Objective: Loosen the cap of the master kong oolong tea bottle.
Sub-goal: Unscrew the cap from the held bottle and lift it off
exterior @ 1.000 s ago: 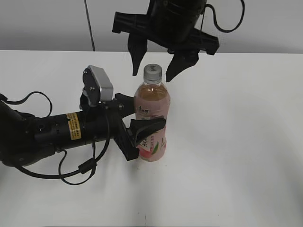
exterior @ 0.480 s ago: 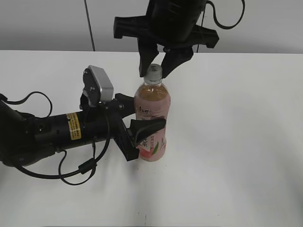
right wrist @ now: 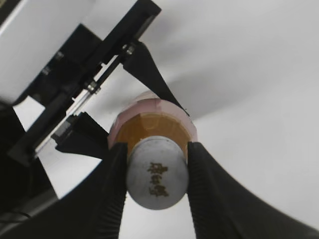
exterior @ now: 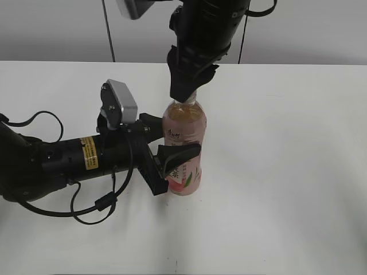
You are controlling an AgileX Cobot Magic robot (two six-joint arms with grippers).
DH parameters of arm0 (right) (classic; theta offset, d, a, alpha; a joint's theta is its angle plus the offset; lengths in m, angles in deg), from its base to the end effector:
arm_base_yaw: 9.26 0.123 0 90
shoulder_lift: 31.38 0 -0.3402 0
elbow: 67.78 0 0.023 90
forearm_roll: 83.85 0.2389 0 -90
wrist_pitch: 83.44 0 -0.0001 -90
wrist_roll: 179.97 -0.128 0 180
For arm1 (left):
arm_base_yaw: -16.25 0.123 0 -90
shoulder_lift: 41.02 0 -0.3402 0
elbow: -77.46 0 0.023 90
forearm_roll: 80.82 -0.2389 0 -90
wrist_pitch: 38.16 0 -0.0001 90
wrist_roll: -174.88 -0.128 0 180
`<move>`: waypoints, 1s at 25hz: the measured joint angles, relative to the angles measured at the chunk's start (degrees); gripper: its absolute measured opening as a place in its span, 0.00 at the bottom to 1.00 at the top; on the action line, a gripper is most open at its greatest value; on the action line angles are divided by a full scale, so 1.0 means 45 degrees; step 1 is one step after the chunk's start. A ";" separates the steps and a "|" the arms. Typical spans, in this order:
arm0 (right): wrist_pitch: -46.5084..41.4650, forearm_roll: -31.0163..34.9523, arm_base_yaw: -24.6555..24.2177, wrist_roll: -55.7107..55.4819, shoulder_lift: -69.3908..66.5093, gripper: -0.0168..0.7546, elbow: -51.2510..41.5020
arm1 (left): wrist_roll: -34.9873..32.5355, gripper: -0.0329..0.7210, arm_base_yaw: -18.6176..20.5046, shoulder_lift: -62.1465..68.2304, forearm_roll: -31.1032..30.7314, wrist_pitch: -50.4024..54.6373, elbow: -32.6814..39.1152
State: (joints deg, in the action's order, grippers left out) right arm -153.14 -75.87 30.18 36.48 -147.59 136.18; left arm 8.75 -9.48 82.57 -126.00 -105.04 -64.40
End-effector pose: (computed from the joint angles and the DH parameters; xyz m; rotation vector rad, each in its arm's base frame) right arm 0.3211 0.2857 0.3213 -1.7052 2.2503 0.2072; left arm 0.3056 -0.2400 0.1649 0.9972 1.5253 -0.8587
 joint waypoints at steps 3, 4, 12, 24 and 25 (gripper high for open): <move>0.0000 0.0055 0.0000 0.3297 0.0000 0.38 0.0000 | -0.0015 0.57 0.0000 0.0000 -0.0012 0.0000 0.0000; 0.0000 0.0090 0.0000 0.4218 0.0000 0.38 0.0000 | -0.0032 0.57 0.0000 0.0000 -0.0012 0.0000 0.0000; -0.0055 0.0213 0.0000 1.2791 0.0000 0.38 0.0000 | -0.0047 0.57 0.0000 0.0000 -0.0024 0.0000 0.0000; -0.0067 0.0088 0.0048 2.1426 0.0000 0.38 0.0153 | -0.0047 0.57 0.0000 0.0000 0.0027 0.0015 0.0000; -0.0111 -0.0018 0.0058 2.1487 -0.0016 0.38 0.0235 | -0.0047 0.57 0.0000 0.0000 0.0036 0.0015 0.0000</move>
State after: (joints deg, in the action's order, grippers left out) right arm -153.63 -75.95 30.44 133.17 -147.66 137.24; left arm 8.54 -9.48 82.57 -125.84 -104.98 -64.40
